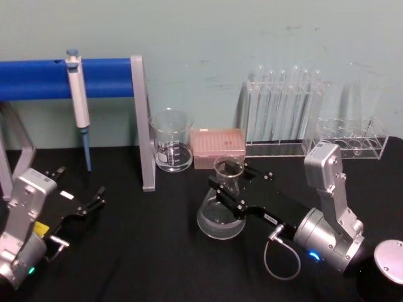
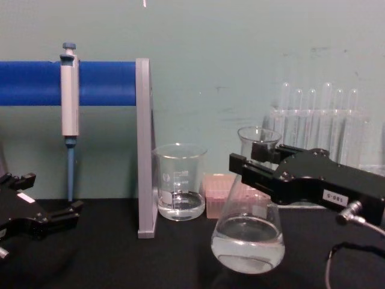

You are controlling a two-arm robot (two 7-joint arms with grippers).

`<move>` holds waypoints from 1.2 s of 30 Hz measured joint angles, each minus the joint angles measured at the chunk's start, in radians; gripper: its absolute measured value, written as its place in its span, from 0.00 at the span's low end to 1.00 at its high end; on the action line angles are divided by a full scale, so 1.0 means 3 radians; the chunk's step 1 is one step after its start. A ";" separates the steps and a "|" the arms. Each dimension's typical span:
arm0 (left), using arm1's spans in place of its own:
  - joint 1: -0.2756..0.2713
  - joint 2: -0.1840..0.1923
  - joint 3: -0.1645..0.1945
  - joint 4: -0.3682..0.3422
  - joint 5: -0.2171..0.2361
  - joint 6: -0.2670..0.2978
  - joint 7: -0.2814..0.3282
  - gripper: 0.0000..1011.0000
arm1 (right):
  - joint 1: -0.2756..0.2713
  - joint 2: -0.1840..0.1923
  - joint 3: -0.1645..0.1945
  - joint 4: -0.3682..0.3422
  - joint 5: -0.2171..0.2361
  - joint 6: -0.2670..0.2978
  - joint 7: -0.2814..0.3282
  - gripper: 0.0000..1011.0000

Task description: Grasp the erlenmeyer flask with one hand, shake it three times, then place it back.

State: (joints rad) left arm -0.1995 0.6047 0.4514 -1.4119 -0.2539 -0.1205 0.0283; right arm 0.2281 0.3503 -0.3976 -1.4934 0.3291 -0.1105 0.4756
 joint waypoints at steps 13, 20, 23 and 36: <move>0.0000 0.0000 0.0000 0.0000 0.0000 0.0000 0.0000 0.99 | -0.0009 -0.0082 0.0161 0.0053 -0.0105 0.0039 -0.0368 0.45; 0.0000 0.0000 0.0000 0.0000 0.0000 0.0000 0.0000 0.99 | -0.0009 -0.0150 0.0355 0.0115 -0.0209 0.0098 -0.0647 0.45; 0.0000 0.0000 0.0000 0.0000 0.0000 0.0000 0.0000 0.99 | -0.0004 -0.0174 0.0447 0.0148 -0.0255 0.0127 -0.0770 0.45; 0.0000 0.0000 0.0000 0.0000 0.0000 0.0000 0.0000 0.99 | -0.0012 -0.0262 0.0742 0.0228 -0.0422 0.0250 -0.1118 0.45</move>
State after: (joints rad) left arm -0.1996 0.6047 0.4514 -1.4120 -0.2539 -0.1205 0.0283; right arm 0.2246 0.2717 -0.1751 -1.4251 0.2026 -0.0354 0.1402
